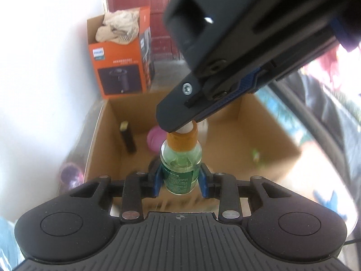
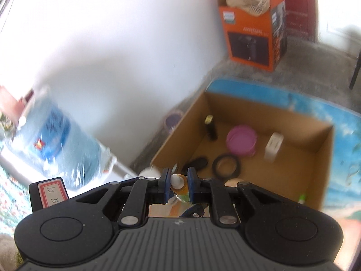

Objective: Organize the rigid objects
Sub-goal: 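Lift the dropper bottle into the box and open the right tool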

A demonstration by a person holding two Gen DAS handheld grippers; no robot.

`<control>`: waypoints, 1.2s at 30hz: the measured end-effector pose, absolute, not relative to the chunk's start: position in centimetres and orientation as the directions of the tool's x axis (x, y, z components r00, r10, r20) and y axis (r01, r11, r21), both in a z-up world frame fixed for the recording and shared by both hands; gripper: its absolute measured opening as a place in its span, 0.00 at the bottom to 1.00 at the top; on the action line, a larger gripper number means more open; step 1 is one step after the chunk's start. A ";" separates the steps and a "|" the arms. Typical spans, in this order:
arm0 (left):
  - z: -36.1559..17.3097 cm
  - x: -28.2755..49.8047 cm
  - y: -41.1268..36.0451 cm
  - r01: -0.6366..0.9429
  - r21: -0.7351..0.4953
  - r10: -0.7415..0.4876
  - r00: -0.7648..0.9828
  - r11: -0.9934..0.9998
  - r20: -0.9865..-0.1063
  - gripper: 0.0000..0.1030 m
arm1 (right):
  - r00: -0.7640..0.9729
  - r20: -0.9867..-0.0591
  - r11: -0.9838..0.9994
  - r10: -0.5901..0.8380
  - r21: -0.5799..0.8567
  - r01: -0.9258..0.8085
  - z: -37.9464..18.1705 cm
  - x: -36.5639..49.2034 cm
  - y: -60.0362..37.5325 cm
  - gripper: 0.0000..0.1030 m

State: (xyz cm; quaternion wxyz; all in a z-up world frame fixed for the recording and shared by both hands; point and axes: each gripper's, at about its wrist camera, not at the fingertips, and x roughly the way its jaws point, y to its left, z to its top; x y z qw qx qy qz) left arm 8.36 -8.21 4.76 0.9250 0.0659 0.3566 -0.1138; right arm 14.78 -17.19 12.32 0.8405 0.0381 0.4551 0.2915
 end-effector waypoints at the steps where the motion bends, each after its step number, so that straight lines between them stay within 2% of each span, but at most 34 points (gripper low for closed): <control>1: 5.3 9.2 -8.6 0.257 0.026 -0.173 0.721 0.966 -0.671 0.30 | 0.428 -0.735 0.829 0.526 0.330 -0.451 12.8 15.4 -17.8 0.16; 6: 5.6 14.2 -11.0 0.265 -0.009 -0.198 0.696 0.964 -0.690 0.31 | 0.457 -0.722 0.839 0.519 0.331 -0.431 12.6 19.8 -20.7 0.17; 14: 0.3 20.6 -13.6 0.268 0.008 -0.151 0.571 0.963 -0.807 0.31 | 0.360 -0.744 0.822 0.563 0.460 -0.335 5.0 27.6 -24.1 0.17; 25: -3.2 22.9 -13.9 0.262 0.009 -0.117 0.463 0.965 -0.879 0.35 | 0.261 -0.773 0.812 0.578 0.511 -0.282 -0.7 30.3 -24.9 0.17; 29: -2.9 22.6 -14.1 0.281 0.031 -0.115 0.488 0.959 -0.865 0.52 | 0.231 -0.788 0.816 0.571 0.515 -0.261 -1.7 30.2 -25.0 0.16; 34: -2.5 22.0 -14.1 0.283 0.040 -0.114 0.509 0.958 -0.853 0.58 | 0.235 -0.782 0.813 0.577 0.523 -0.257 -1.4 29.9 -25.0 0.18; 36: -2.4 22.4 -14.0 0.278 0.037 -0.117 0.516 0.960 -0.849 0.66 | 0.246 -0.777 0.813 0.579 0.526 -0.251 -1.1 29.8 -25.1 0.18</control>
